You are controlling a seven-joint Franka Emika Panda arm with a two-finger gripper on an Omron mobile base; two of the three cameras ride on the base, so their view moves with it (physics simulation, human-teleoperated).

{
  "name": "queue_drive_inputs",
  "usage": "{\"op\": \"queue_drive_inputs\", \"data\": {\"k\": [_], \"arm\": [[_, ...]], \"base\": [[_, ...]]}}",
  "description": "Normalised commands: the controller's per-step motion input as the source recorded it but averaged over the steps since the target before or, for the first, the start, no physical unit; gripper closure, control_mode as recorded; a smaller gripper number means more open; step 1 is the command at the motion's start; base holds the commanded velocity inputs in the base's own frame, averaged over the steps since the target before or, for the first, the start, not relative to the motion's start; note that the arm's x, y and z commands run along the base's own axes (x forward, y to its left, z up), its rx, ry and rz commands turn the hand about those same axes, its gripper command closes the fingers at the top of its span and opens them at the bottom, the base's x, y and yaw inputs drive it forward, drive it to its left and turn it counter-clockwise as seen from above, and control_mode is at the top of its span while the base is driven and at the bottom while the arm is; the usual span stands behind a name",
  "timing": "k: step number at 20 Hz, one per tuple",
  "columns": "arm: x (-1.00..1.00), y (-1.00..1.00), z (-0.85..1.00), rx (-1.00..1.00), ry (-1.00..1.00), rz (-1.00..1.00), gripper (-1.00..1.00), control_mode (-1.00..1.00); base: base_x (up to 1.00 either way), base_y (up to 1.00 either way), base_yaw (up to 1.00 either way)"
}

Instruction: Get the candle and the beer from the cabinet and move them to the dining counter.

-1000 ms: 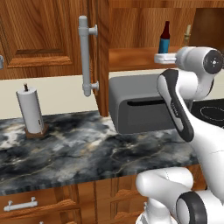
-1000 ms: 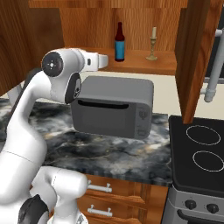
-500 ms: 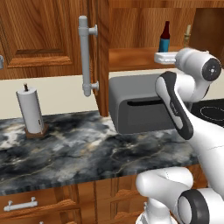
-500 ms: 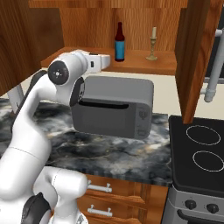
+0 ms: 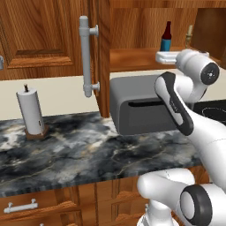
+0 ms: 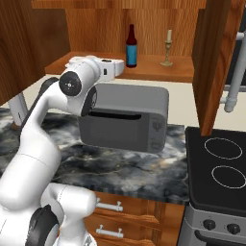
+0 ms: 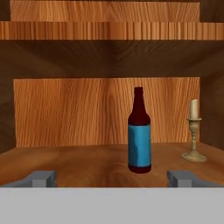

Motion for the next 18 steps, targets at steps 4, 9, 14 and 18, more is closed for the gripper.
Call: {"op": "queue_drive_inputs", "data": {"k": [4,9,14,18], "arm": [[0.13,-0.17,0.08,0.0,0.0,0.0,-1.0,-1.0],[0.03,-0.25,0.01,0.0,0.0,0.0,-1.0,-1.0],[0.06,0.0,0.0,-0.02,0.0,0.0,-1.0,-1.0],[0.2,0.0,0.0,-0.02,0.0,0.0,-1.0,-1.0]], "base": [[0.0,0.0,0.0],[0.0,0.0,0.0],[0.0,0.0,0.0],[0.0,0.0,0.0]]}}
